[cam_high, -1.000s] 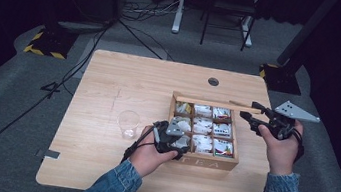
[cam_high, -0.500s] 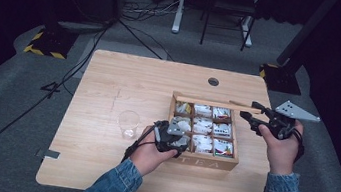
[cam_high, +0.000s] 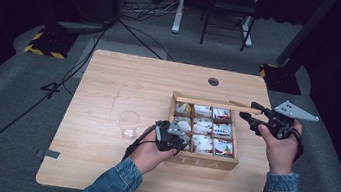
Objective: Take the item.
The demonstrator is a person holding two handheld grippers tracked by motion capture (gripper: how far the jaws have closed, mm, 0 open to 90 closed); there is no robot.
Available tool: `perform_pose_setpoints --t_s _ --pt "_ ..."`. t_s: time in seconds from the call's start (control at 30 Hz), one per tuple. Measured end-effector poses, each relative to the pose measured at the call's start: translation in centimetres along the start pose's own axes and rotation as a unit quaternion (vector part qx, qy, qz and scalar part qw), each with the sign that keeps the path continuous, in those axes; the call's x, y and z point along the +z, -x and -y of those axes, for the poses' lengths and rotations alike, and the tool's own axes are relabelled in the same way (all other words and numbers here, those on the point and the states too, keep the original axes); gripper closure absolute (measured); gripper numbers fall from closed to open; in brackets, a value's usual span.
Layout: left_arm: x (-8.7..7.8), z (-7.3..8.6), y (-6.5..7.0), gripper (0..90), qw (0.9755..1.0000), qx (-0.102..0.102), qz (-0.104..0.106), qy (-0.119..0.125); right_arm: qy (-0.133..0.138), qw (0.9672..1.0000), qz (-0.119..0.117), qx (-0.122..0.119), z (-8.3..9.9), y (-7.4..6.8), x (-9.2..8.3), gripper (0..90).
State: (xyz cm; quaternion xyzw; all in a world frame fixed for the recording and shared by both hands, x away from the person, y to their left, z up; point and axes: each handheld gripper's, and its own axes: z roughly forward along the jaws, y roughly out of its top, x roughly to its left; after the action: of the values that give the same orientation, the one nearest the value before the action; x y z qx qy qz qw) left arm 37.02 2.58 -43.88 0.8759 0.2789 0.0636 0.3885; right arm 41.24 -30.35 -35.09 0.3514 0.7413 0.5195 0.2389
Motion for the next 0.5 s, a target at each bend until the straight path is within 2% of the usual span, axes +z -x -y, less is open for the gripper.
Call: perform_pose_setpoints --t_s 0.2,0.3,0.5 --pt "0.1 -0.1 0.1 89.0 0.9999 0.007 0.005 -0.007 0.0 1.0 -0.001 0.0 0.0 0.0 0.0 43.1" --pt "-0.4 -0.2 0.0 89.1 0.9999 0.006 0.0 0.01 -0.001 1.0 -0.002 0.001 0.1 0.0 0.0 43.2" --pt "-1.8 -0.6 0.0 89.2 0.999 0.015 -0.017 0.039 0.0 1.0 -0.002 0.002 0.1 0.0 0.0 43.2"
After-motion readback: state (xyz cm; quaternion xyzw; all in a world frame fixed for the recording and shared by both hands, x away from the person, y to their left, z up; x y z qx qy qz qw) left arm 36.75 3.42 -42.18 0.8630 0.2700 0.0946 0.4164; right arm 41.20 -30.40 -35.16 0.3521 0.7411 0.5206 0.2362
